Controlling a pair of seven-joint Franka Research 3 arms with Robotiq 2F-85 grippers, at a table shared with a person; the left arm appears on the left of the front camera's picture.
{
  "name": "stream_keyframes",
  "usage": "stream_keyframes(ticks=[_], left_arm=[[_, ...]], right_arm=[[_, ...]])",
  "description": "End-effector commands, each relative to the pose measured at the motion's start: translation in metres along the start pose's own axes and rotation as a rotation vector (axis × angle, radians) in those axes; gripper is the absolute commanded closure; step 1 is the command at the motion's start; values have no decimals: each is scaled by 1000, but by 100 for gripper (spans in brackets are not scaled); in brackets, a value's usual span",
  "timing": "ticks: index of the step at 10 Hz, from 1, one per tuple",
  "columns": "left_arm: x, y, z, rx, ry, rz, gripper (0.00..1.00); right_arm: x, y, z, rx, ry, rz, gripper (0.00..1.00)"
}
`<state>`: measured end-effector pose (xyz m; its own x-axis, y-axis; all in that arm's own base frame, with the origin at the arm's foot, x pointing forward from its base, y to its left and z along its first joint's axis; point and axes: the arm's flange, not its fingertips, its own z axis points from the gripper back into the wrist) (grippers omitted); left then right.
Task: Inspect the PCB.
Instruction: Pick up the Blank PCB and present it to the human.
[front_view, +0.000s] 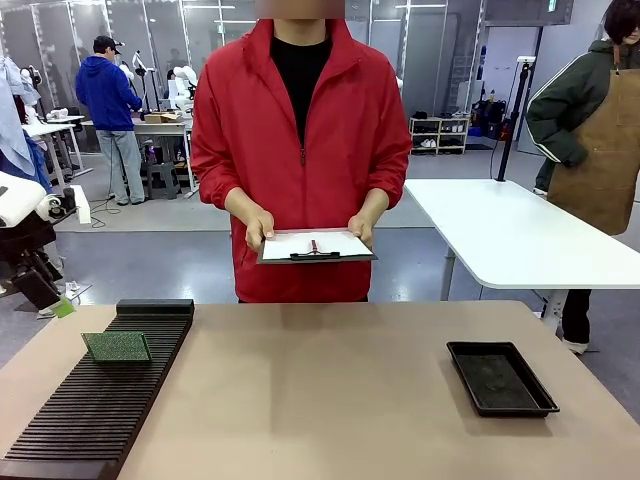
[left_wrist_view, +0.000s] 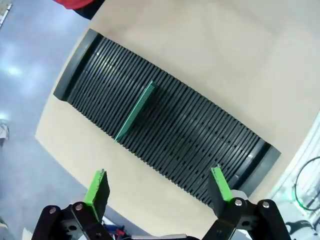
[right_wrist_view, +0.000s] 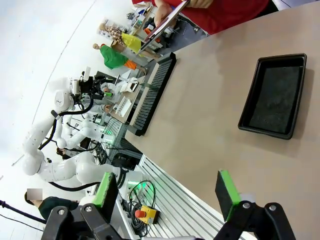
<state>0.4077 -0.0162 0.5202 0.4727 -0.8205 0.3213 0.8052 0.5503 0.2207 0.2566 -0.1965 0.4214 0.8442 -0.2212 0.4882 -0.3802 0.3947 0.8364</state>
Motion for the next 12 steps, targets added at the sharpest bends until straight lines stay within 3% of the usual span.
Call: stream_keyframes(ticks=[1, 2, 3, 4, 5, 6, 8, 12], left_arm=[[2, -2, -1, 0, 4, -6, 0], [-4, -6, -19, -4, 114, -232, 0], [-3, 5, -32, 25, 110, -341, 0], [-2, 18, -43, -3, 40, -454, 0], [-3, 27, -60, -49, 32, -580, 0], [-2, 34, -79, -14, 113, -613, 0], [7, 46, -106, 2, 165, -656, 0], [17, 68, -163, 49, 256, -593, 0]], right_arm=[[2, 0, 2, 12, -7, 20, 0], [2, 0, 2, 12, -7, 20, 0], [2, 0, 2, 12, -7, 20, 0], [2, 0, 2, 12, -7, 20, 0], [2, 0, 2, 12, -7, 20, 0], [2, 0, 2, 12, -7, 20, 0], [2, 0, 2, 12, -7, 20, 0], [2, 0, 2, 12, -7, 20, 0]])
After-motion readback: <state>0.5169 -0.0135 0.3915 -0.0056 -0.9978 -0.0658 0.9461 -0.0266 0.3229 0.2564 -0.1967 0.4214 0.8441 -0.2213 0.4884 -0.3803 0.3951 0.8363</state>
